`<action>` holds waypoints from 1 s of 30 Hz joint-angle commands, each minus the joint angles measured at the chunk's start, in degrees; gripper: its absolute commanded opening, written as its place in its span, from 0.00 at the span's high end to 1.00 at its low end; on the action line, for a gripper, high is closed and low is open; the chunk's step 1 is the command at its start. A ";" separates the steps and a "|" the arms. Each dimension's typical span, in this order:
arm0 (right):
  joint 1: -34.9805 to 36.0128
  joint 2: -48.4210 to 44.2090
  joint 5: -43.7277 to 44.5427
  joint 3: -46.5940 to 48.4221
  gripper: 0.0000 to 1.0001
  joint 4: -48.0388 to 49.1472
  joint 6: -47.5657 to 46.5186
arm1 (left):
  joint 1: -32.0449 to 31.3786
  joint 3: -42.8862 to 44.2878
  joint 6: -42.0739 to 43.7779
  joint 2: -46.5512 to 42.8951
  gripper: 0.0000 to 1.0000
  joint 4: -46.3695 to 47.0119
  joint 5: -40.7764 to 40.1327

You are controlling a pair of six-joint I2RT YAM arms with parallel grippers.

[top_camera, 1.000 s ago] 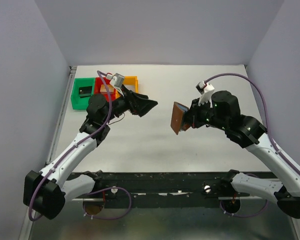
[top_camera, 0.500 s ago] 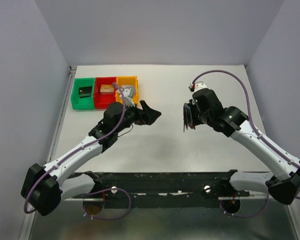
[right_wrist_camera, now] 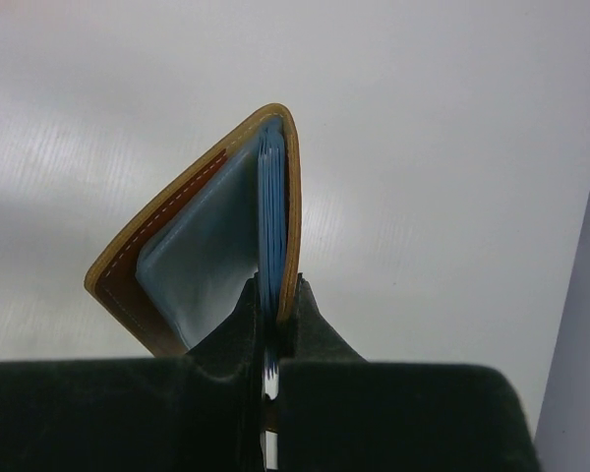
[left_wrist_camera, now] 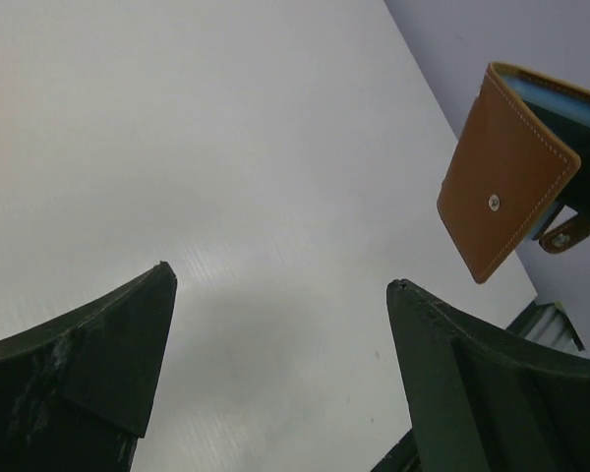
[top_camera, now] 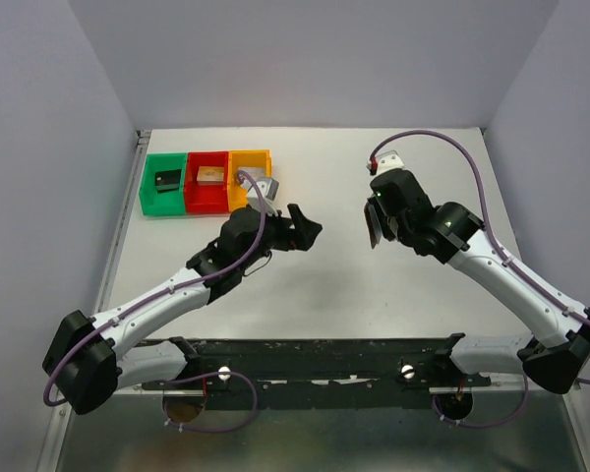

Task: Take the credit cards out of the card holder
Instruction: Open the card holder.

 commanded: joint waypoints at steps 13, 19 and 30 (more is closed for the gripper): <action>1.78 1.31 -7.53 4.68 1.00 -2.41 4.33 | -3.12 -4.73 -7.64 6.05 0.01 37.64 21.71; 1.78 1.40 -10.35 6.08 1.00 -2.58 5.66 | -5.58 -2.62 -3.94 8.16 0.01 34.73 20.75; 2.13 0.26 -15.54 8.01 1.00 -2.58 7.68 | -6.46 -0.69 -0.07 9.48 0.12 26.74 15.65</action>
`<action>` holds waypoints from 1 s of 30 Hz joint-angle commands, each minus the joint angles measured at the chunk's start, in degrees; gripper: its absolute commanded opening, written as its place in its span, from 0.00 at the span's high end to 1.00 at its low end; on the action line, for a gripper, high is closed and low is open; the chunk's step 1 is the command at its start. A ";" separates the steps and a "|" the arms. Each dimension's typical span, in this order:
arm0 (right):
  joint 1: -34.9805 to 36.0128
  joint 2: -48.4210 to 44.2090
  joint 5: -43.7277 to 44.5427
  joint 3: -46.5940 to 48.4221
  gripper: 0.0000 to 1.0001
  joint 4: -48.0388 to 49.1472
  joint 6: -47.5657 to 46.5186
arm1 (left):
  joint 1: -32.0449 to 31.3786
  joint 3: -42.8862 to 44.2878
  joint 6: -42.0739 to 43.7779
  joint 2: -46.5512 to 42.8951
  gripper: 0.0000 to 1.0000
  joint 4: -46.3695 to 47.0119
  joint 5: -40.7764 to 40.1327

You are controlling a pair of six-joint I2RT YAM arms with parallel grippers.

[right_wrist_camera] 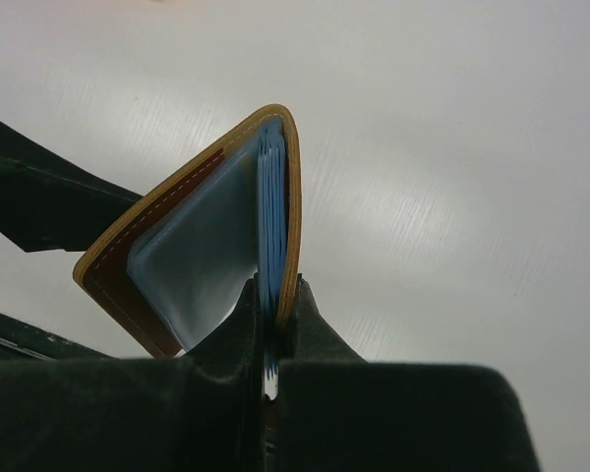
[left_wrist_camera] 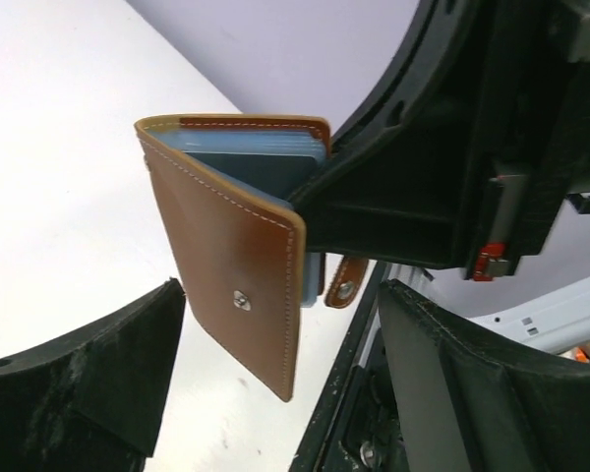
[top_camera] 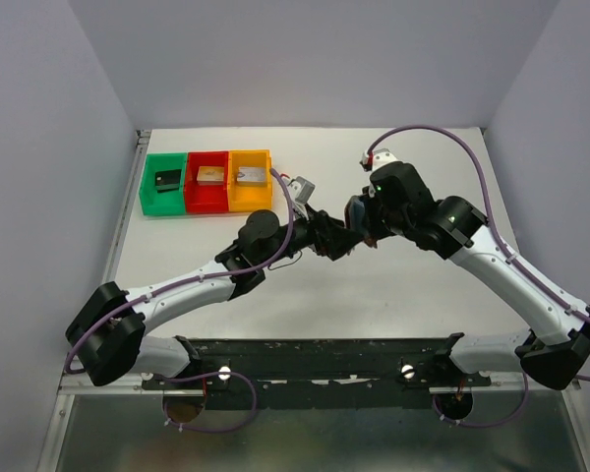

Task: Take the credit cards out of the card holder
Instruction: Open the card holder.

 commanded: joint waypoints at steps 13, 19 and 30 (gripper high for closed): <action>1.37 -4.94 -5.82 1.74 1.00 0.50 1.45 | -0.12 3.05 5.54 -1.93 0.33 -13.21 -11.87; 1.28 -6.96 -11.00 -0.54 1.00 2.96 1.10 | 1.11 0.32 6.51 -5.98 0.48 -11.98 -9.94; 1.37 -8.72 -20.15 -3.01 1.00 7.00 1.63 | 2.78 -6.10 6.51 -13.80 0.93 -7.07 -5.82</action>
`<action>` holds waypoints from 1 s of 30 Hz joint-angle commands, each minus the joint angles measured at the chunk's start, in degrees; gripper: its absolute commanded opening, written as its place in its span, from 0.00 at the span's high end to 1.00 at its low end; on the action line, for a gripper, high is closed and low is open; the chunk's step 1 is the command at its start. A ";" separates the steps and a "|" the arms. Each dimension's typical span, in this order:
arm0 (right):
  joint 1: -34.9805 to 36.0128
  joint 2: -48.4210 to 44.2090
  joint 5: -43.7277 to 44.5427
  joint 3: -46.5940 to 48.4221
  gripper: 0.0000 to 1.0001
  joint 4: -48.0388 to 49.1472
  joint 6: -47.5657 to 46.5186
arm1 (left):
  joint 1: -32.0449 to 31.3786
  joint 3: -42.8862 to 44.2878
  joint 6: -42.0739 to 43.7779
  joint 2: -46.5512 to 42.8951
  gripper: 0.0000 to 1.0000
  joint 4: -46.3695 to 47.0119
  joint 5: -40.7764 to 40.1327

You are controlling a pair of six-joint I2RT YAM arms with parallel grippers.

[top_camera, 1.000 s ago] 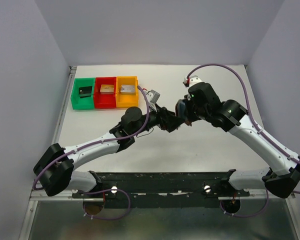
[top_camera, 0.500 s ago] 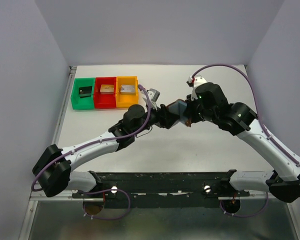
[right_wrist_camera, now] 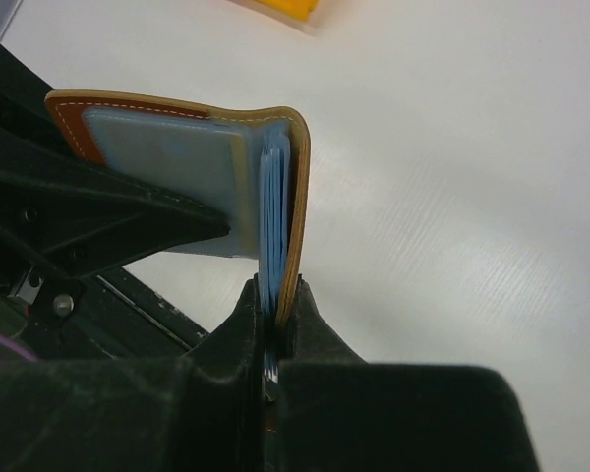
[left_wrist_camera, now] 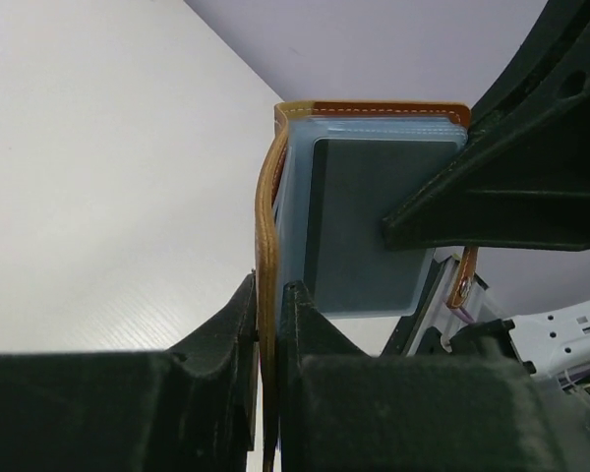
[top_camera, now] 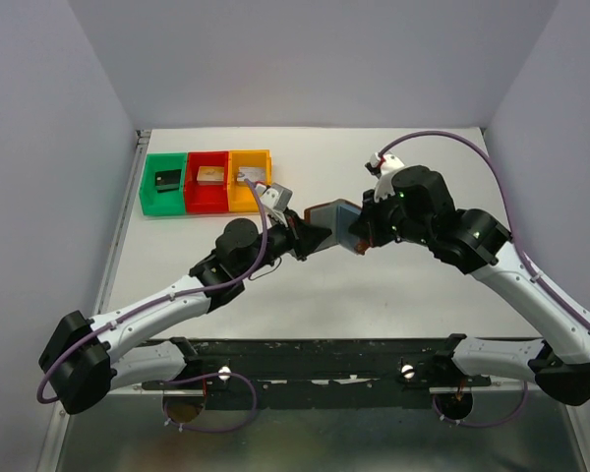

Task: Take the credit cards out of the card holder
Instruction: Open the card holder.

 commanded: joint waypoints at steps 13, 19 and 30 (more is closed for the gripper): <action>0.21 -5.89 -4.41 0.10 0.32 0.40 0.65 | 2.44 -3.18 0.78 -10.93 1.00 -5.41 4.92; 0.21 -7.66 -10.01 0.45 0.20 2.15 0.46 | 2.61 -3.09 0.95 -13.49 1.00 -9.89 4.31; 0.29 -3.18 -16.27 -3.94 0.11 9.54 4.25 | 2.52 1.65 1.13 -13.31 1.00 -18.95 2.02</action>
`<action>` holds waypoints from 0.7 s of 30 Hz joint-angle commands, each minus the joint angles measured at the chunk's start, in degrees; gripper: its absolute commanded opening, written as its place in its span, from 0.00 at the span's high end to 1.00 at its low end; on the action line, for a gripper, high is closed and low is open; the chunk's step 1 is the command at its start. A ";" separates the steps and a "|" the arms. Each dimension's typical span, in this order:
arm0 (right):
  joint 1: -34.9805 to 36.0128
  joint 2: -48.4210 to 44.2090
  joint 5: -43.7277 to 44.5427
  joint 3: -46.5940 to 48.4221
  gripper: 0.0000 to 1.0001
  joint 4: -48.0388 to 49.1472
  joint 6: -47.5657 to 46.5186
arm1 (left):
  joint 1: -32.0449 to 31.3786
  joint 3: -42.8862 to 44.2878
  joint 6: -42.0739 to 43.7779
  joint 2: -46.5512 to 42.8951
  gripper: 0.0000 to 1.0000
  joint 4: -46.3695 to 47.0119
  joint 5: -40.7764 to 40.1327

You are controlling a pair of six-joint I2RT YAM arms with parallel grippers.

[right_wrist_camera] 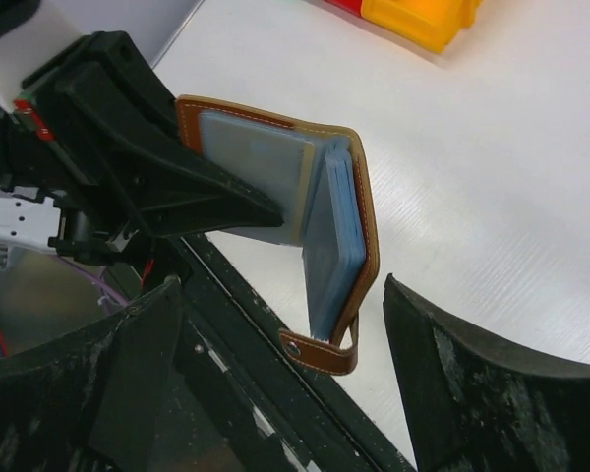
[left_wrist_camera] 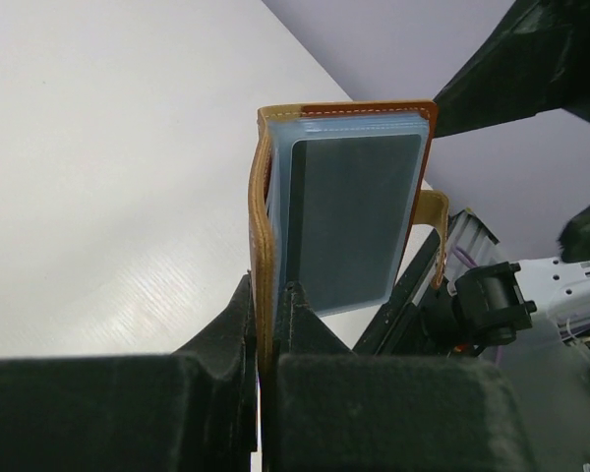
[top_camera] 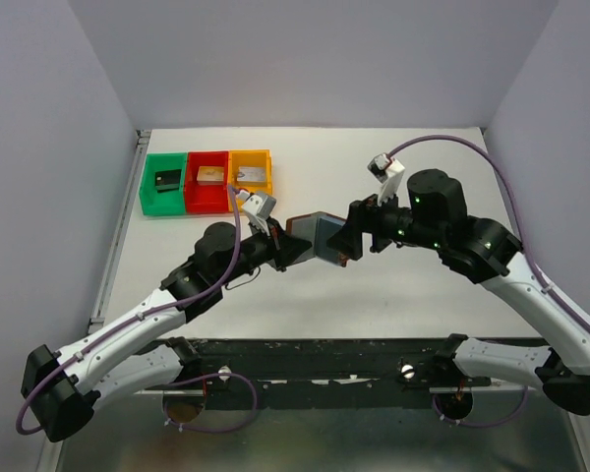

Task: Take the credit cards out of the card holder
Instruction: Open the card holder, then place the card holder at the center of the board.

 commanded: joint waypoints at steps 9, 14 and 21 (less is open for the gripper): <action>0.29 5.08 -0.39 -2.88 0.24 0.70 -0.99 | 0.27 2.40 1.05 -3.75 1.00 -2.21 -1.28; -0.05 3.41 -2.06 -4.63 0.41 1.84 -1.69 | 0.54 -0.67 0.52 -7.09 1.00 1.29 1.70; -0.85 0.34 -6.54 -7.62 0.41 5.97 -1.16 | 3.96 -5.42 -4.66 -9.64 1.00 11.31 13.03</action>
